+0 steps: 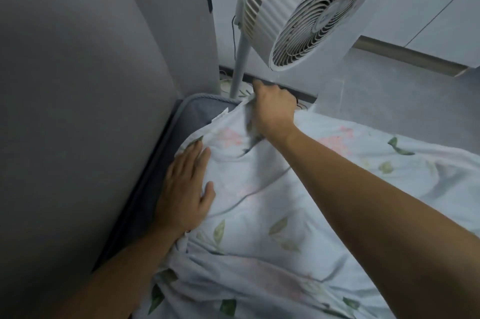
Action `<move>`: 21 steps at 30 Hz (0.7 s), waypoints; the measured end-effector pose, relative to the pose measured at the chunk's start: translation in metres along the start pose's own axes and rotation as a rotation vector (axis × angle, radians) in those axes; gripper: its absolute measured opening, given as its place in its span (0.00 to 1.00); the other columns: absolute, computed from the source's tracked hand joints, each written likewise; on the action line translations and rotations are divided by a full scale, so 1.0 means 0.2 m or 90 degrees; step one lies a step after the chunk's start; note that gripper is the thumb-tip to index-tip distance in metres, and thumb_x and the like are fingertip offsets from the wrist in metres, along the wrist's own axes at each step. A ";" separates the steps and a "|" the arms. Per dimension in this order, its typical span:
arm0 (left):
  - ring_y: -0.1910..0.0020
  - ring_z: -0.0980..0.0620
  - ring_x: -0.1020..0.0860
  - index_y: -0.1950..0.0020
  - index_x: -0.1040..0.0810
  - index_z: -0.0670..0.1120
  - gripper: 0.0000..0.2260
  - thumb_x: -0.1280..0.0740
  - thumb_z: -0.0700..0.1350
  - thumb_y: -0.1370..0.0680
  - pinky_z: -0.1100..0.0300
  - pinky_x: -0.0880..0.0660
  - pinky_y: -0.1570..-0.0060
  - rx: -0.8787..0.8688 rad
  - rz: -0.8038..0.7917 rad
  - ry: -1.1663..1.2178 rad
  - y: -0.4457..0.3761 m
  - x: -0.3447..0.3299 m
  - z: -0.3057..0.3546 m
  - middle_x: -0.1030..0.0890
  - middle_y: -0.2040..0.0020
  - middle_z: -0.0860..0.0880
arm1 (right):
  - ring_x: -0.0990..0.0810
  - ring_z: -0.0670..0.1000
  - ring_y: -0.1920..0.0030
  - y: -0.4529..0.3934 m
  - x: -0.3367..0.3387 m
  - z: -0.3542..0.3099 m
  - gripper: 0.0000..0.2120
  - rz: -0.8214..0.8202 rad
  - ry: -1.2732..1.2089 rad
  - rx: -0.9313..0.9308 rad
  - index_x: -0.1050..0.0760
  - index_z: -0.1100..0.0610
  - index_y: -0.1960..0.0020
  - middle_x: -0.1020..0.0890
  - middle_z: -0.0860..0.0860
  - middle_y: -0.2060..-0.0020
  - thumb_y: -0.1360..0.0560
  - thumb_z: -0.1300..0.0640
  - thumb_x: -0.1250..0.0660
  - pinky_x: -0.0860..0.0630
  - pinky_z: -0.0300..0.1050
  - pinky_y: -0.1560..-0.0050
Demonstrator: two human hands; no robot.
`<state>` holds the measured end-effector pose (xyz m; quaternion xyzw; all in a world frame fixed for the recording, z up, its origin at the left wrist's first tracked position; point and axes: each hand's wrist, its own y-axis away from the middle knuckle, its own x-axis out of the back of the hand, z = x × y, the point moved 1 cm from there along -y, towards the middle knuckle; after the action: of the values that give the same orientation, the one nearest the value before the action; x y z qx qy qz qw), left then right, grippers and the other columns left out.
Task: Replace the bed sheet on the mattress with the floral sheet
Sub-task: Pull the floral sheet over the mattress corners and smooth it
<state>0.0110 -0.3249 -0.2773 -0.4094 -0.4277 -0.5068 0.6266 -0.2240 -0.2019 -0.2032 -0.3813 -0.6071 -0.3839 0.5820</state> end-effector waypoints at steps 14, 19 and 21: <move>0.18 0.47 0.42 0.18 0.38 0.45 0.35 0.36 0.50 0.25 0.42 0.37 0.25 0.030 -0.034 0.056 -0.01 -0.02 -0.02 0.42 0.16 0.47 | 0.25 0.61 0.41 -0.15 -0.21 -0.24 0.22 -0.003 -0.269 0.070 0.33 0.56 0.29 0.22 0.58 0.41 0.21 0.53 0.37 0.26 0.58 0.41; 0.18 0.46 0.41 0.18 0.37 0.45 0.34 0.38 0.51 0.24 0.41 0.37 0.25 0.031 -0.027 0.052 -0.01 -0.01 -0.01 0.42 0.17 0.46 | 0.28 0.57 0.40 0.08 -0.33 -0.24 0.20 0.062 -0.196 0.193 0.27 0.54 0.34 0.25 0.53 0.37 0.22 0.47 0.41 0.32 0.56 0.34; 0.18 0.47 0.41 0.18 0.37 0.45 0.35 0.37 0.51 0.25 0.42 0.37 0.25 0.035 -0.028 0.044 -0.01 -0.02 -0.02 0.42 0.16 0.46 | 0.28 0.55 0.40 0.02 -0.34 -0.26 0.20 0.037 -0.172 0.201 0.29 0.49 0.32 0.26 0.50 0.37 0.21 0.46 0.44 0.32 0.57 0.37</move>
<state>0.0098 -0.3271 -0.2814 -0.3651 -0.4280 -0.5223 0.6408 -0.1971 -0.2493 -0.2704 -0.3501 -0.7210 -0.2126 0.5589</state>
